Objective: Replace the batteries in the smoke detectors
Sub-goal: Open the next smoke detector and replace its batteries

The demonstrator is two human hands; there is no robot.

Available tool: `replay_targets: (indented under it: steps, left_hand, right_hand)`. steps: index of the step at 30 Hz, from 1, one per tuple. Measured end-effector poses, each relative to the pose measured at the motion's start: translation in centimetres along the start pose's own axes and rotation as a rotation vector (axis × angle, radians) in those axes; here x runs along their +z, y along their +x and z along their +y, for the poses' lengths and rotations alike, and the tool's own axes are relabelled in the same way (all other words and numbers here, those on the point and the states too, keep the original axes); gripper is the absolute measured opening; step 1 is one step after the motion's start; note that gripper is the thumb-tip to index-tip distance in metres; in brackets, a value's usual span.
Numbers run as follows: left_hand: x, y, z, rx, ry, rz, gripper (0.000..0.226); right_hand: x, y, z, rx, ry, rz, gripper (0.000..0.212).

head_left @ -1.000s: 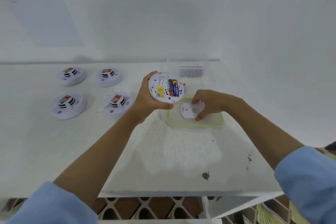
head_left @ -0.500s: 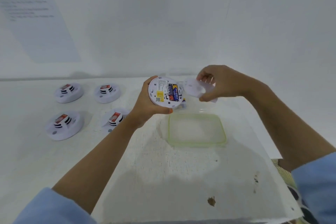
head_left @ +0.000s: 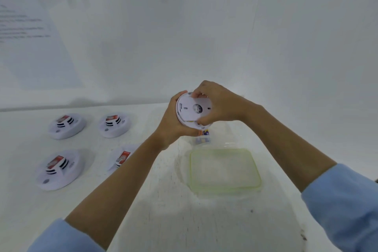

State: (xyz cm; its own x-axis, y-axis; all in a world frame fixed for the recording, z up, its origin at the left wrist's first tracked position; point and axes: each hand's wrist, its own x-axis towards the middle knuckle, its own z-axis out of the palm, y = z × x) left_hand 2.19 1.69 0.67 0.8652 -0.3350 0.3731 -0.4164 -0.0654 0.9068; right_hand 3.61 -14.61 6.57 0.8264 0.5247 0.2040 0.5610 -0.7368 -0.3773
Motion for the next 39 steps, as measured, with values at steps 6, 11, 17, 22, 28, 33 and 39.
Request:
replay_targets:
  steps: [6,11,17,22,28,33,39]
  left_hand:
    - [-0.9,0.9,-1.7,-0.059,-0.034,0.018,0.104]
    - [-1.3,1.5,-2.2,-0.072,-0.037,0.024,0.107]
    - [-0.6,1.8,-2.3,-0.052,-0.052,0.091,0.099]
    - [-0.4,1.7,-2.3,-0.019,-0.021,0.119,0.096]
    - [-1.1,1.9,-1.0,0.014,0.262,0.081,0.082]
    - [-1.8,0.9,0.2,0.004,0.513,0.129,0.109]
    - [-2.6,-1.4,1.8,0.158,0.799,0.143,0.113]
  right_hand:
    - [-0.2,1.0,0.5,-0.002,0.026,-0.018,0.063]
    - [-0.2,1.3,1.3,-0.014,0.051,-0.044,0.064]
    - [1.1,1.2,2.2,-0.04,0.083,0.029,0.054]
    - [2.2,0.9,2.3,-0.024,0.157,0.085,0.057]
    - [1.5,0.4,0.9,0.089,0.352,0.027,0.051]
    - [2.2,-0.3,-1.9,0.141,0.693,0.064,0.062]
    - [4.8,-0.4,-3.7,0.203,1.038,0.218,0.056]
